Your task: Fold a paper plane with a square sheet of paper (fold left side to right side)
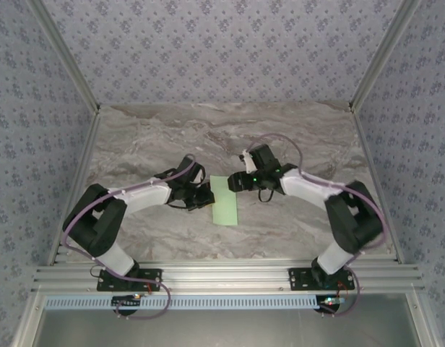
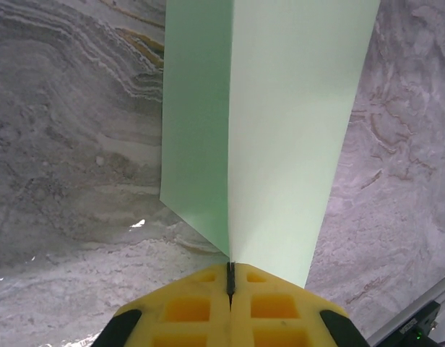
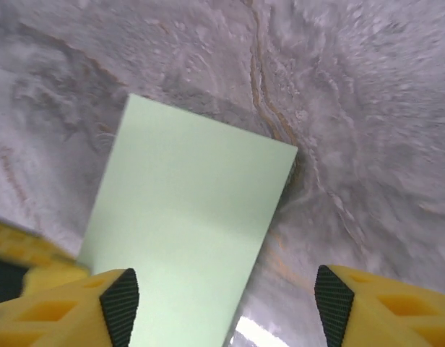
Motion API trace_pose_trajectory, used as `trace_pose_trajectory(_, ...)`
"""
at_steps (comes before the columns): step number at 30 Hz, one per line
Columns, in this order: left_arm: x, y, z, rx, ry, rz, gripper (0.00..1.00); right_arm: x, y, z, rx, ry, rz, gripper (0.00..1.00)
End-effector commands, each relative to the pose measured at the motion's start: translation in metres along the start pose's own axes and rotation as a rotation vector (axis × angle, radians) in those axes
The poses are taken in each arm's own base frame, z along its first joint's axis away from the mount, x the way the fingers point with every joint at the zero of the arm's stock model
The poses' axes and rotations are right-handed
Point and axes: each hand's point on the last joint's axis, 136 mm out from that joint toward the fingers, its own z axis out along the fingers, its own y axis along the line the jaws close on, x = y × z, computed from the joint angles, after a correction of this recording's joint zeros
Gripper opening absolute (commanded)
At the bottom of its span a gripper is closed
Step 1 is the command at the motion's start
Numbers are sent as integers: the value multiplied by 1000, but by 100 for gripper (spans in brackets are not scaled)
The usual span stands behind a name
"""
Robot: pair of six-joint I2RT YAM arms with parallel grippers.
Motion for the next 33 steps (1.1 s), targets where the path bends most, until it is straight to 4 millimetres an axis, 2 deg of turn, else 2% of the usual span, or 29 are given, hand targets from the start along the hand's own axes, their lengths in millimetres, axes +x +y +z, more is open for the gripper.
trace_pose_trajectory(1,0,-12,-10,43,-21,-12,3,14,7,-21,58,-79,-161,76)
trace_pose_trajectory(7,2,-17,-9,72,-4,-25,2,67,48,-48,58,-171,-370,81)
trace_pose_trajectory(10,2,-18,-9,81,-1,-32,2,81,65,-50,80,-210,-455,82)
trace_pose_trajectory(14,3,-19,-9,89,2,-39,2,95,87,-35,130,-187,-584,83)
trace_pose_trajectory(17,3,-19,-9,91,3,-46,2,99,96,-18,190,-172,-672,83)
trace_pose_trajectory(24,4,-20,-9,95,9,-48,1,98,114,10,197,-154,-736,81)
trace_pose_trajectory(29,4,-18,-9,91,11,-48,1,94,109,19,206,-153,-719,63)
trace_pose_trajectory(33,5,-16,-9,83,14,-49,1,91,112,18,189,-155,-716,38)
